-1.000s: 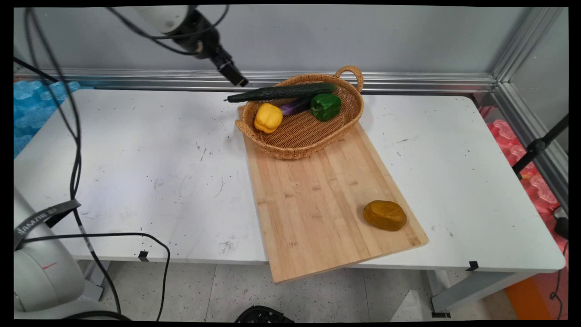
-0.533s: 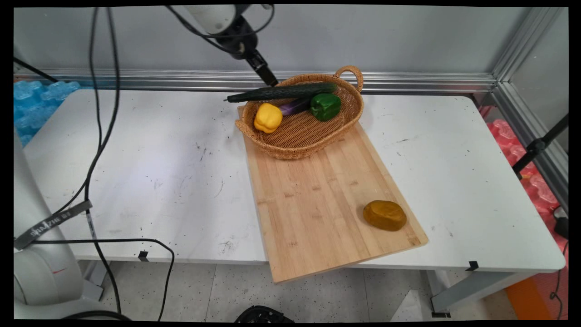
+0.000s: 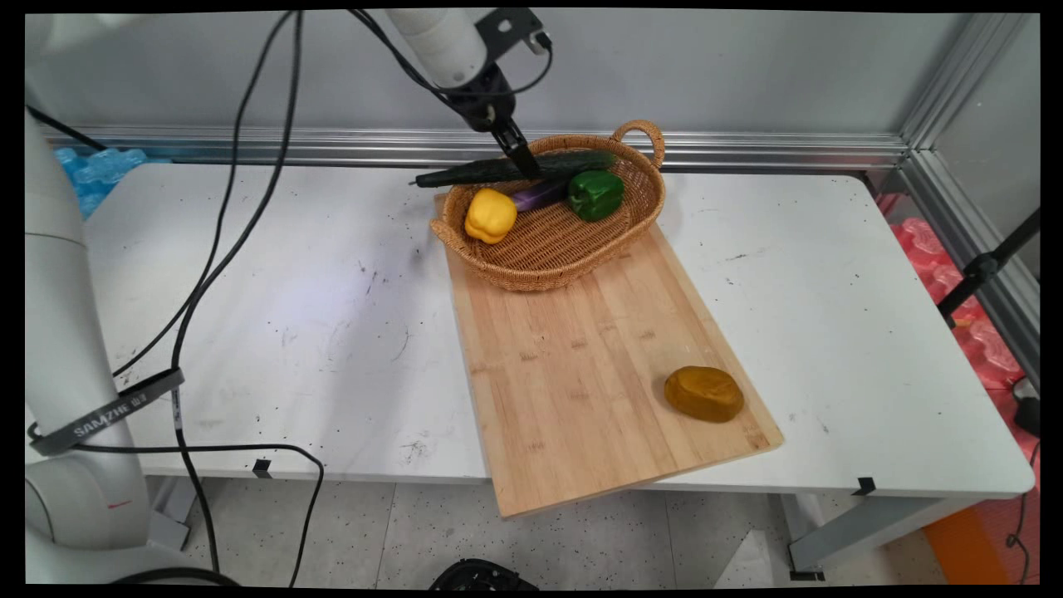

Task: Pick up the cucumber from the vegetable basket, then place the picked object on the cutting board

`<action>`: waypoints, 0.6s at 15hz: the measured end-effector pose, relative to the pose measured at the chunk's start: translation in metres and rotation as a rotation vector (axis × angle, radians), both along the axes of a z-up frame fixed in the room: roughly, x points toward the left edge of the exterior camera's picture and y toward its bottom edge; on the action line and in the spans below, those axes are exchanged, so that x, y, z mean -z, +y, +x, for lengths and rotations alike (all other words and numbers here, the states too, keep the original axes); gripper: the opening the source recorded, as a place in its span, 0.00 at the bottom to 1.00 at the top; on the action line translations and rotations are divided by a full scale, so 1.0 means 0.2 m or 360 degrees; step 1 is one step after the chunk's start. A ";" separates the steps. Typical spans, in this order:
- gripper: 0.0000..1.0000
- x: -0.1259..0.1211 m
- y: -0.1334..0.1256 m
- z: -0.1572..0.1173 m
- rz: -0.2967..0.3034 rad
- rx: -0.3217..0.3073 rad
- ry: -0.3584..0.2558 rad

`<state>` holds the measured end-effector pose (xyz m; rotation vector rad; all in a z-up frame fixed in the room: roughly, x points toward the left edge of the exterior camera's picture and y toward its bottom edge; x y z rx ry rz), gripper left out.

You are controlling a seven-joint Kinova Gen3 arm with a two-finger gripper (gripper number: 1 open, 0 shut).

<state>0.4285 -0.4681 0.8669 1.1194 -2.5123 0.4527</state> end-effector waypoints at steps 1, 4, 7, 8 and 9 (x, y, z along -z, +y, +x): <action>1.00 0.02 -0.02 -0.01 0.0007 0.0006 -0.0005; 0.00 0.07 -0.08 -0.04 0.0027 0.0033 -0.0027; 0.00 0.08 -0.11 -0.06 0.0039 0.0062 -0.0053; 0.00 0.08 -0.12 -0.06 0.0042 0.0073 -0.0064; 0.00 0.08 -0.13 -0.06 0.0045 0.0082 -0.0076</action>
